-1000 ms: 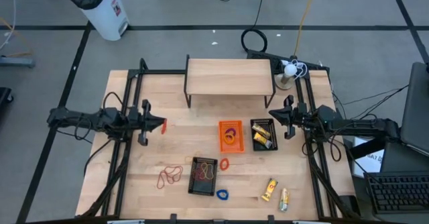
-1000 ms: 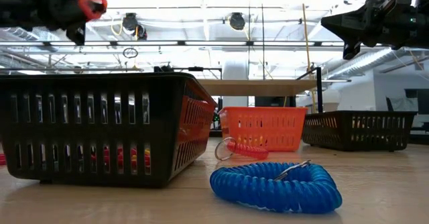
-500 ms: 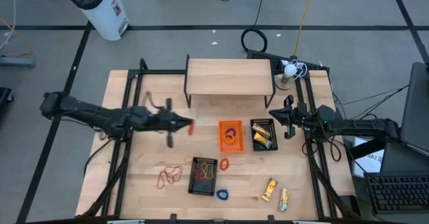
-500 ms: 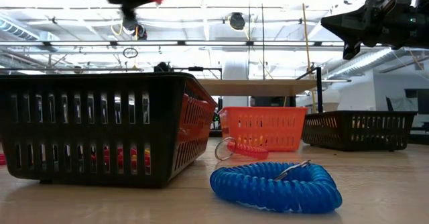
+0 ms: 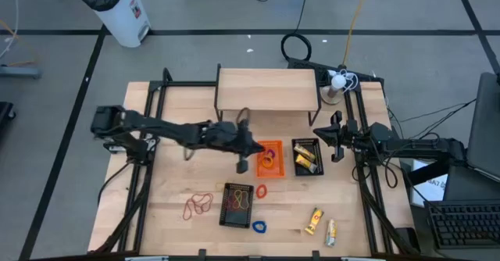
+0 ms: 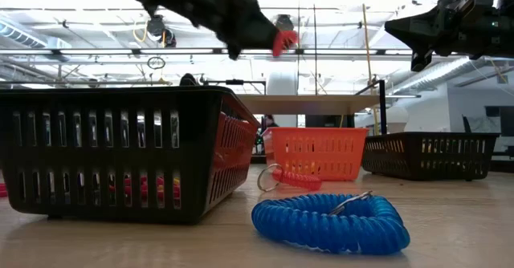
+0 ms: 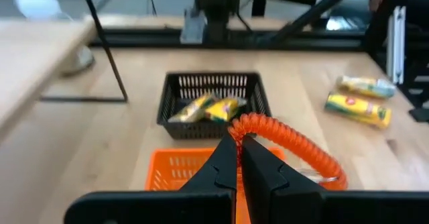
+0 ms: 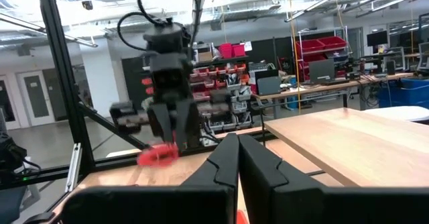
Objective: Pick & Place Office Desk Supplies
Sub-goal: Put the orange spring keychain into the orange bin
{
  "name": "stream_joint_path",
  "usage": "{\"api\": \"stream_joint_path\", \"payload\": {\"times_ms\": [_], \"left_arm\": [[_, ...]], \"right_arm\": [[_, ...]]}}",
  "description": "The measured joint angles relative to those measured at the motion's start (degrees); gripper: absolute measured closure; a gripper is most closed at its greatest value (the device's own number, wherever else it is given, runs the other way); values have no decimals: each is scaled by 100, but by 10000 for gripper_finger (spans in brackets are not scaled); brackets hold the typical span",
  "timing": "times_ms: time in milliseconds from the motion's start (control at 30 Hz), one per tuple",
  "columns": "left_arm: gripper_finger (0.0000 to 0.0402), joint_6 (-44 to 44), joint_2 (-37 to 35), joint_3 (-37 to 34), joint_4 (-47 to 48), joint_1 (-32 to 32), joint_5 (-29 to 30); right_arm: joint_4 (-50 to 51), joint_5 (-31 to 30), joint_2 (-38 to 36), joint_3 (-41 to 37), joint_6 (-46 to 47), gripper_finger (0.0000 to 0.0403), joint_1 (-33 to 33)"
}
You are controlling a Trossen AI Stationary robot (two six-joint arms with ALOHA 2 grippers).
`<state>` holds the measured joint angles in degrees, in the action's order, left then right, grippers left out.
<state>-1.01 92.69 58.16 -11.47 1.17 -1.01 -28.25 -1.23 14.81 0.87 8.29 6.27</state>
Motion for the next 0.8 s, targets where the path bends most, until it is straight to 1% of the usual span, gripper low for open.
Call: {"api": "stream_joint_path", "payload": {"times_ms": [100,300,467,567,700,800], "left_arm": [[399,-68,461,252,142,-97,-198],[399,-127,1244,536,239,-160,-400],[399,-493,1748,776,308,-289,-651],[399,-626,2010,974,505,-331,-654],[399,-531,2251,1243,1025,-341,-652],[399,-509,2292,1306,1049,-341,-654]], "right_arm": [[1,0,0,2,0,403,0],[-22,0,-1,0,-17,403,0],[-20,1,-1,0,-14,403,1],[-20,2,0,0,-4,403,1],[-20,2,0,2,-4,403,0],[-20,2,0,0,-14,403,1]]}}
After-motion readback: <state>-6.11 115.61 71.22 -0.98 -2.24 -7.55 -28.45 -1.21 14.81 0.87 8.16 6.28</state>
